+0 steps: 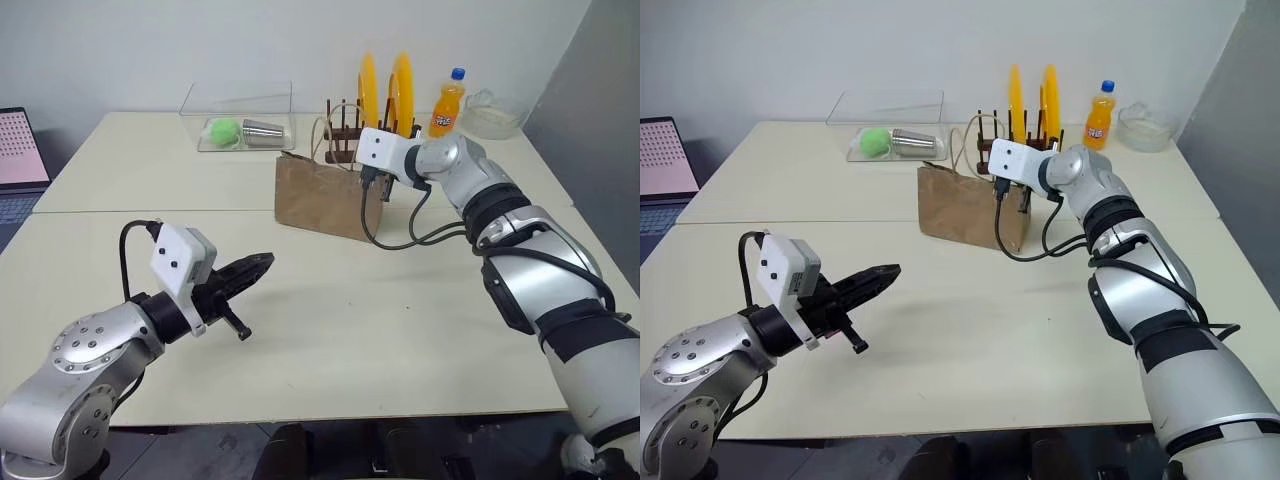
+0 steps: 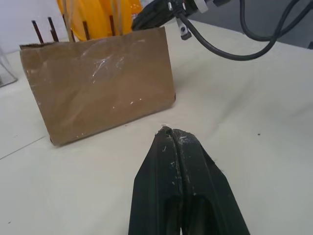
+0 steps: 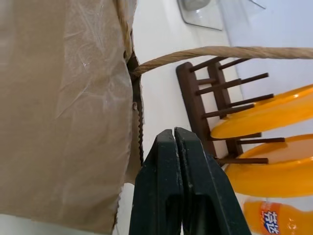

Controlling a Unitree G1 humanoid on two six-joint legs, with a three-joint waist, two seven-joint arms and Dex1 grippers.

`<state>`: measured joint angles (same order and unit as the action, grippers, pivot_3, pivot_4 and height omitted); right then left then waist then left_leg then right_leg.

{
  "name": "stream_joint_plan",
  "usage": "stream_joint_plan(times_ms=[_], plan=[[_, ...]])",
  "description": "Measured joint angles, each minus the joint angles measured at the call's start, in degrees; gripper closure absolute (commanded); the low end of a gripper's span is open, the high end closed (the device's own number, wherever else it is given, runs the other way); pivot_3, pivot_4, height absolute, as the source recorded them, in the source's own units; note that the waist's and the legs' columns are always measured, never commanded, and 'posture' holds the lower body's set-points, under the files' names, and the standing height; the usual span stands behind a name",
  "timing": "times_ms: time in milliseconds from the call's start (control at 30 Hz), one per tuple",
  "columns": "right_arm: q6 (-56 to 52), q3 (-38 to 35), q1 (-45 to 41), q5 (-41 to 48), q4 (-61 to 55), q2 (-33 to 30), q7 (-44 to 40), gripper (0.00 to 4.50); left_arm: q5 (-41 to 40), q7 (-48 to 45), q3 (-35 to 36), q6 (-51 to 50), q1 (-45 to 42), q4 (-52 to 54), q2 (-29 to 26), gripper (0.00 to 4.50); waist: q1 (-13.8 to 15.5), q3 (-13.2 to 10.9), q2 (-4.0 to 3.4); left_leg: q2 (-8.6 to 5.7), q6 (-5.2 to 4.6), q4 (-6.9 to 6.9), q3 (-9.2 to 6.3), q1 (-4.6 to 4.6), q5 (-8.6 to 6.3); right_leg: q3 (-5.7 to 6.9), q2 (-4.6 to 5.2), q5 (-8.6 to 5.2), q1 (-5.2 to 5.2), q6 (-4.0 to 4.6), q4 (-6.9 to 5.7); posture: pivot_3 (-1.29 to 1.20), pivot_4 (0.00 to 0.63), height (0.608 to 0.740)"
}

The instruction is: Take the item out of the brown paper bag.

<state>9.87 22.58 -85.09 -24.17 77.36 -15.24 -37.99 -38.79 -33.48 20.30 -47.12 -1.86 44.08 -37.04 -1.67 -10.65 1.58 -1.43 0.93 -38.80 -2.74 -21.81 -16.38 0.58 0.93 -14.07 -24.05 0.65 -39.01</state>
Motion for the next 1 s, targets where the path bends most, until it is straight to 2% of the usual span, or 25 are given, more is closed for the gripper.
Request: stream_joint_plan(times_ms=[133, 400, 667, 1000], plan=[[1.01, -0.05, 0.12, 0.00, -0.04, 0.32, -3.56, 4.45, -0.29, -1.11, -1.51, 0.39, -0.01, -0.05, -1.88, 4.50, -0.03, -0.01, -0.01, 0.00, -0.02, 0.02, -0.01, 0.00, -0.01, 0.01, 0.00, 0.00, 0.00, 0.00, 0.01, 0.00, 0.150, 0.740], [6.01, -1.58, 1.73, 2.67, -3.17, -0.26, -17.48, 4.45, -1.78, -3.55, -2.07, 0.40, 2.42, -0.02, -4.70, 4.50, -0.05, -0.06, -0.09, 0.00, -0.08, 0.03, -0.02, 0.01, -0.04, 0.02, 0.00, 0.00, 0.00, 0.00, 0.01, 0.00, 0.150, 0.740], [7.73, -2.73, 10.46, 7.56, -18.03, -1.79, -30.27, 4.45, -0.47, -7.46, -2.48, 3.73, 7.26, 0.00, -7.50, 4.50, 0.01, -0.07, -0.11, 0.01, -0.19, 0.04, -0.06, 0.01, -0.11, 0.04, 0.00, 0.00, 0.01, 0.00, 0.03, 0.00, 0.150, 0.740], [2.09, -2.15, 18.08, 10.04, -36.75, -4.20, -34.50, 4.45, 1.73, -10.92, -3.15, 7.80, 10.33, -1.24, -9.22, 4.50, 0.06, -0.12, -0.19, 0.01, -0.21, 0.05, -0.09, 0.00, -0.12, 0.07, 0.00, -0.02, 0.00, 0.01, 0.04, 0.00, 0.150, 0.740]])
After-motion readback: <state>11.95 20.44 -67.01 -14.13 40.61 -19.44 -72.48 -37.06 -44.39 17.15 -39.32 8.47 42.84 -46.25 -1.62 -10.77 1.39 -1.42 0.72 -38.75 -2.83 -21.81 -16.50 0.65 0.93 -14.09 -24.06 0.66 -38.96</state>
